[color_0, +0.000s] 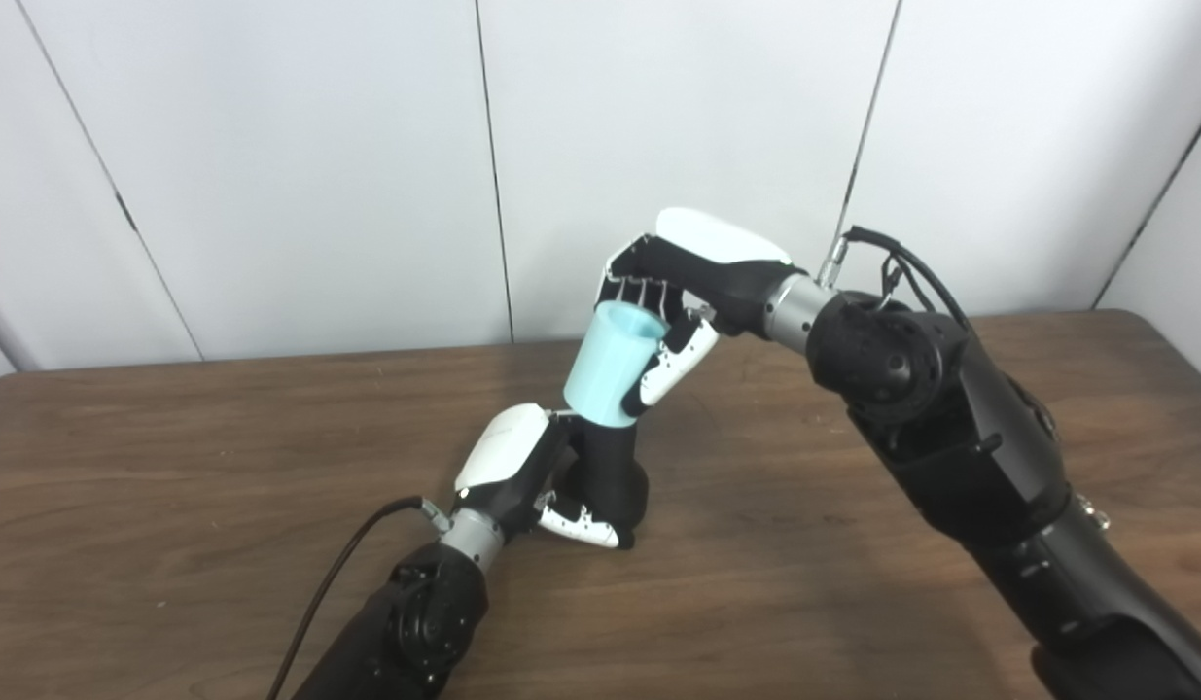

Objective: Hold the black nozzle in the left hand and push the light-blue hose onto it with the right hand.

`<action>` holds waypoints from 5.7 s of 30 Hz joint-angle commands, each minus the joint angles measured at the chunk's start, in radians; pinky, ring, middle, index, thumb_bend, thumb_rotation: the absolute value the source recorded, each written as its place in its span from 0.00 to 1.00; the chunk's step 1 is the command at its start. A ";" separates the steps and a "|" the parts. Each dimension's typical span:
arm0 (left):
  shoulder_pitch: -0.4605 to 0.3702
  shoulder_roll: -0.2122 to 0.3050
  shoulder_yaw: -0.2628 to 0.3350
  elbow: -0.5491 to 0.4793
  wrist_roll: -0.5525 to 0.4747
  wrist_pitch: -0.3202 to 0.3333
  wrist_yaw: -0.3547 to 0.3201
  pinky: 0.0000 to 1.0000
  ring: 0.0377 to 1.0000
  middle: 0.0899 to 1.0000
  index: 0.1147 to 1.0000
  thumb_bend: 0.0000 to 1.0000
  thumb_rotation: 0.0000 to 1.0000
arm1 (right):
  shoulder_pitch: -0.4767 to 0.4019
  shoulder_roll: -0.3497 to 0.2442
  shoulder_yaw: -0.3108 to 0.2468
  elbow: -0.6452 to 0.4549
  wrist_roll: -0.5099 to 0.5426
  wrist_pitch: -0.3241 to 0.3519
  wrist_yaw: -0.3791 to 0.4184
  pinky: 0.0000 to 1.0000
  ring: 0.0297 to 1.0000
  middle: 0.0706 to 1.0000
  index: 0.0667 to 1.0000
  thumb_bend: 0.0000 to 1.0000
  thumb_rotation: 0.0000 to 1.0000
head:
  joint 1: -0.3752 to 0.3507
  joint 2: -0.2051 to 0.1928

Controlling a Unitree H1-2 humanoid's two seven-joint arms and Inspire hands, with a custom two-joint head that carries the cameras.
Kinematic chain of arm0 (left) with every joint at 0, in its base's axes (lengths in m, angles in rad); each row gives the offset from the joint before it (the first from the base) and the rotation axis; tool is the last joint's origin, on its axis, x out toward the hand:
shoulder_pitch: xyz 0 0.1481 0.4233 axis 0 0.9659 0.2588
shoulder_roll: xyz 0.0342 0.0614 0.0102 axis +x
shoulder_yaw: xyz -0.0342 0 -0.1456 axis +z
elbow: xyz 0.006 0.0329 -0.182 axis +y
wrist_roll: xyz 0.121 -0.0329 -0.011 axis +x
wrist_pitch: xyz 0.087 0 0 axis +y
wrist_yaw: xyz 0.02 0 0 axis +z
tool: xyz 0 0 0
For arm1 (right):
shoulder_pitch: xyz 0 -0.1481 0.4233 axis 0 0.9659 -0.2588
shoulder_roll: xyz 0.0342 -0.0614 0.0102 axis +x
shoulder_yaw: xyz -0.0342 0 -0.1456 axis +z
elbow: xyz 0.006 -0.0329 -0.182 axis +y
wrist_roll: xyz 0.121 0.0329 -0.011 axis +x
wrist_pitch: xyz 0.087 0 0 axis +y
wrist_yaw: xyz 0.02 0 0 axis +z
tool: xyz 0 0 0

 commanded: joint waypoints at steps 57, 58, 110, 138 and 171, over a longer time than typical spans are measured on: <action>0.038 0.006 -0.027 0.014 0.023 0.019 -0.084 0.87 0.57 0.40 0.43 0.52 0.00 | -0.040 -0.024 0.027 0.019 -0.030 -0.010 0.070 0.37 0.42 0.44 0.46 0.52 0.00 | 0.014 0.025; 0.038 0.005 -0.028 0.014 0.023 0.019 -0.083 0.87 0.57 0.40 0.43 0.52 0.00 | -0.038 -0.021 0.029 0.020 -0.032 -0.013 0.067 0.37 0.42 0.44 0.46 0.52 0.00 | 0.015 0.027; 0.037 0.021 -0.028 -0.002 0.020 0.020 -0.113 0.87 0.57 0.42 0.43 0.53 0.00 | -0.032 -0.049 0.109 -0.008 -0.032 -0.075 0.157 0.33 0.39 0.43 0.49 0.52 0.00 | 0.009 0.044; 0.036 0.020 -0.030 0.013 0.024 0.017 -0.108 0.87 0.58 0.44 0.41 0.52 0.00 | 0.058 0.046 -0.155 -0.095 0.075 0.041 -0.028 0.80 0.99 1.00 1.00 1.00 0.37 | 0.004 0.026; 0.031 0.020 -0.027 0.026 0.020 0.013 -0.108 0.88 0.57 0.42 0.43 0.53 0.00 | 0.083 -0.099 -0.051 -0.161 0.173 -0.173 0.056 1.00 1.00 1.00 1.00 0.87 0.96 | 0.008 0.021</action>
